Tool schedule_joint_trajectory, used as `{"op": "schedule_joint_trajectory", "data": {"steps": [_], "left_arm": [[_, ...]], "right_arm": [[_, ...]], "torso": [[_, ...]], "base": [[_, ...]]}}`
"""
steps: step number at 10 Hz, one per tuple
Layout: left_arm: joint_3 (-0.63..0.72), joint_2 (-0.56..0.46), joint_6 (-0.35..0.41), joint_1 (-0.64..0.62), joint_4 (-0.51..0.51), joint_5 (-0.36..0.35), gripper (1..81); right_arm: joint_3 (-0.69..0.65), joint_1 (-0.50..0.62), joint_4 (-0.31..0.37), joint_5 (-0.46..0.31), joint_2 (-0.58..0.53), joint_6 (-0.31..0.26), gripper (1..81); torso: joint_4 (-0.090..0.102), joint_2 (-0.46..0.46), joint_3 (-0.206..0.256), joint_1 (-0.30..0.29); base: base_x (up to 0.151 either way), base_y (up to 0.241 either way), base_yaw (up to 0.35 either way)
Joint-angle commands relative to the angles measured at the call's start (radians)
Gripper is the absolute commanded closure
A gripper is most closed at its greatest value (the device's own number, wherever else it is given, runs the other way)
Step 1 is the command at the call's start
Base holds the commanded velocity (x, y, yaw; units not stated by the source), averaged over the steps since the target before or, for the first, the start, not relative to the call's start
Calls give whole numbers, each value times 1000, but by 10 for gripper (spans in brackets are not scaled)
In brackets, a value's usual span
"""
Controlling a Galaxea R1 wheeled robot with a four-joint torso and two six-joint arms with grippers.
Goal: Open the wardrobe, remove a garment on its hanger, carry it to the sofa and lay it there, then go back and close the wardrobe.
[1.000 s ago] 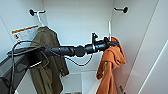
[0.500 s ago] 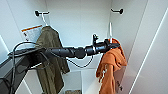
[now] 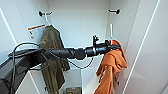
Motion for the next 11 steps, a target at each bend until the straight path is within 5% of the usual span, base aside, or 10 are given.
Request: {"op": "schedule_joint_trajectory", "data": {"steps": [1,11], "left_arm": [[23,-2,4,-178,29,-66,811],[70,-37,5,-165,35,-76,811]], "right_arm": [[11,30,-8,-45,13,-5,10],[11,30,-8,-45,13,-5,10]], "torso": [[0,0,0,0],[0,0,0,0]], "base": [[-121,0,0],[-126,0,0]]}}
